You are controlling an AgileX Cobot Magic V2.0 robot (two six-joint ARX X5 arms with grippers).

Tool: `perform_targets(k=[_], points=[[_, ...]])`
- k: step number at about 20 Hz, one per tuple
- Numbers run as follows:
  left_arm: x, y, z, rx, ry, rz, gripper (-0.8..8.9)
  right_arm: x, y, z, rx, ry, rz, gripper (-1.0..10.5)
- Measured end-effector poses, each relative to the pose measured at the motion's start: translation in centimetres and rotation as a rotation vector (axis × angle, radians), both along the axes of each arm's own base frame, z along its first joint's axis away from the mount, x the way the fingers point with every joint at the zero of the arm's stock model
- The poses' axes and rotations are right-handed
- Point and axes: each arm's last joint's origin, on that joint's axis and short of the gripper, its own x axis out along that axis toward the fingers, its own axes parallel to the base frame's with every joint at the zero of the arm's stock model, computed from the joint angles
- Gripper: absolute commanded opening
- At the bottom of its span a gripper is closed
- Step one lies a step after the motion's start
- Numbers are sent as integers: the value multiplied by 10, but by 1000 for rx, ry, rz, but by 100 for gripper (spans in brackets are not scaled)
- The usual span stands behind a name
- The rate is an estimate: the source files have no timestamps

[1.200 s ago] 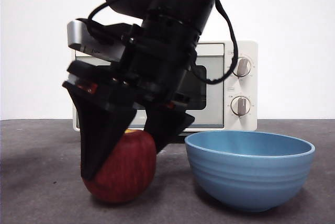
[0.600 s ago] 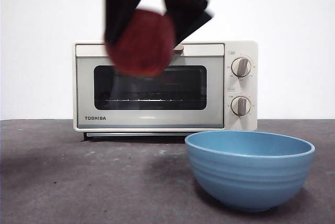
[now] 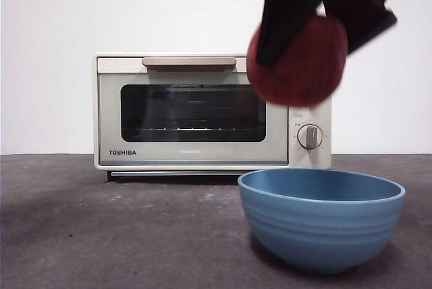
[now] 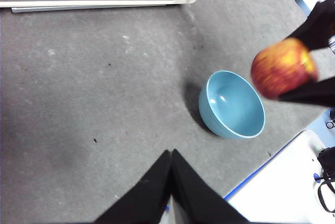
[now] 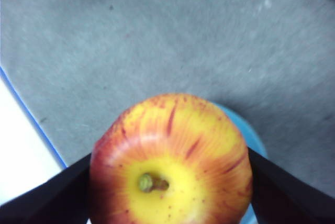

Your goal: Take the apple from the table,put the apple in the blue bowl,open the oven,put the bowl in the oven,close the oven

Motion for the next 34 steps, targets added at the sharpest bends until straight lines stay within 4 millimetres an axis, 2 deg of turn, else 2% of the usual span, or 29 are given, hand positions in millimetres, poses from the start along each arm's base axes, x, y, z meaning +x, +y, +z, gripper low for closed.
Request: perform_targets(k=[6,11,18,20,26,28,34], points=[[0,0,0,0,0,0,7,-3,-4,-60,8,9,-39,338],[0,0,0,0,0,0,7,-3,-8,-78,3,-25,-80,340],[0,0,0,0,0,0,7,6,1,-100,-59,29,-83,415],[0,0,0,0,0,0,7,7,2,-100,-54,23,-83,451],[0,0,0,0,0,0,7,7,2,-99,-58,27,-84,454],[0,0,0,0,0,0,7,7,2,-92,-73,39,-83,454],[7,-1,3,-10,-42,3,7,9,3,-35,-32,-27,-100,454]])
